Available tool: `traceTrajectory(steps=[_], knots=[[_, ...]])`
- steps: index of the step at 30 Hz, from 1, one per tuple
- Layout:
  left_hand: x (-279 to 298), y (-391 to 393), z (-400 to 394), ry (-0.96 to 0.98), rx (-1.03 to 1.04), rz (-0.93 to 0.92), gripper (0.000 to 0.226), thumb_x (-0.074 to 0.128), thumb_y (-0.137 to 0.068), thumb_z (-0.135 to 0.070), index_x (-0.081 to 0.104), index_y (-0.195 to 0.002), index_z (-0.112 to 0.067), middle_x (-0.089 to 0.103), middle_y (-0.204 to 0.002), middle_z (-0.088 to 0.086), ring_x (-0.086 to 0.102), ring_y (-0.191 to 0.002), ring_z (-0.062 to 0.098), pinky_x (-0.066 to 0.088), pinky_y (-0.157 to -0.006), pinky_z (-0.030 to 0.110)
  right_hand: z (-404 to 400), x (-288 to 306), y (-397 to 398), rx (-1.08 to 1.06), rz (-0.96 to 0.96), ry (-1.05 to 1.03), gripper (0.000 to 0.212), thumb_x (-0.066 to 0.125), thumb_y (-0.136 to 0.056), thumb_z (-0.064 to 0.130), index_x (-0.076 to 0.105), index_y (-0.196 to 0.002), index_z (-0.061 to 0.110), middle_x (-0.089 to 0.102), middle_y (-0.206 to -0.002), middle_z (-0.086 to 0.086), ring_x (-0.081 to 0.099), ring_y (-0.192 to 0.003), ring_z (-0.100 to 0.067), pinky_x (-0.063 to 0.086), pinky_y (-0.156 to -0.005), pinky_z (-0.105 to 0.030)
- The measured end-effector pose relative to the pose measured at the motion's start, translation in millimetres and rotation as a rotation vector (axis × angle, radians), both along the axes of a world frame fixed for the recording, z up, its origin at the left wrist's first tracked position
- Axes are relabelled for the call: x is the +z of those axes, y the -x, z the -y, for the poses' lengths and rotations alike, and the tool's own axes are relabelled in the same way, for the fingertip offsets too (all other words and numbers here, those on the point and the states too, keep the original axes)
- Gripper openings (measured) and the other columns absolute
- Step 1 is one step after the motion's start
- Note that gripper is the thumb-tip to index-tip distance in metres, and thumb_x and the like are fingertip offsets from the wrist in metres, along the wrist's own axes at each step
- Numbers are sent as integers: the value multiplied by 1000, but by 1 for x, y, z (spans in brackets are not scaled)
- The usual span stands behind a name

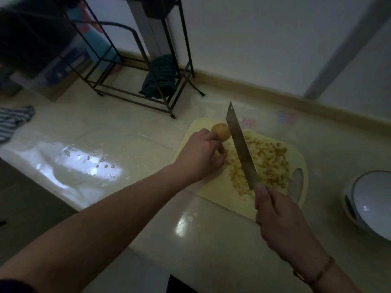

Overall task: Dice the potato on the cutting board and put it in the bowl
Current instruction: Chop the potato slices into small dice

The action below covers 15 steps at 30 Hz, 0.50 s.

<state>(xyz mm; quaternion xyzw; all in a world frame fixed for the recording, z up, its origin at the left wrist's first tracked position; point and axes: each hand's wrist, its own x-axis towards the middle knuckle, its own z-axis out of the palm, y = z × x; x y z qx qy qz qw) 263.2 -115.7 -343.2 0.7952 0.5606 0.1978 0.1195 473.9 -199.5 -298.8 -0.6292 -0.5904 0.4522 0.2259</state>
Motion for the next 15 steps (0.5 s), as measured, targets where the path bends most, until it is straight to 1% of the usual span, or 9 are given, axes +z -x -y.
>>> traceTrajectory(steps=[2, 4, 6, 8, 11, 13, 15], knots=[[-3, -12, -5, -17, -42, 45, 8, 79, -79, -16, 76, -83, -10, 68, -88, 6, 59, -83, 29, 50, -72, 42, 1, 0, -5, -8, 11, -13, 64, 26, -91, 68, 49, -64, 15, 52, -51, -4, 44, -43, -8, 37, -49, -31], [-8, -17, -7, -35, -92, 54, 7, 75, -82, -15, 78, -86, -9, 70, -90, 5, 60, -82, 29, 51, -70, 42, 1, -1, -8, -17, -1, -2, 66, 26, -90, 70, 48, -64, 13, 50, -50, -3, 42, -42, -8, 36, -49, -31], [-10, -12, -5, -33, -116, 54, 17, 66, -89, -20, 79, -91, -9, 72, -94, 6, 61, -84, 28, 52, -71, 41, 2, -3, -9, -23, -9, 22, 63, 27, -86, 69, 48, -64, 13, 49, -49, -2, 42, -43, -11, 35, -50, -30], [-8, 3, 1, -32, -81, 76, 26, 58, -92, -24, 77, -95, -8, 71, -98, 8, 62, -87, 28, 52, -75, 41, 2, -5, -7, -13, -24, 36, 60, 29, -83, 67, 49, -64, 14, 50, -50, -1, 43, -43, -11, 36, -51, -30], [-3, 43, 17, -70, -36, 70, 21, 62, -91, -21, 73, -96, -4, 67, -99, 13, 62, -90, 28, 52, -79, 38, 4, -5, 6, 54, -46, 50, 60, 28, -82, 68, 50, -65, 15, 54, -53, -3, 47, -47, -13, 40, -53, -34], [-2, 69, 30, -80, -80, 34, 14, 66, -89, -15, 70, -92, -2, 64, -98, 15, 60, -89, 29, 52, -77, 38, 6, -5, 20, 132, -29, 45, 60, 26, -82, 67, 51, -65, 15, 57, -56, -4, 51, -51, -12, 42, -58, -35], [-3, 83, 39, -72, -144, -1, 12, 67, -86, -11, 69, -90, 0, 63, -97, 16, 60, -86, 32, 51, -75, 38, 7, -7, 36, 191, -28, 31, 61, 24, -81, 67, 51, -64, 15, 55, -56, -1, 51, -53, -9, 41, -58, -33]])
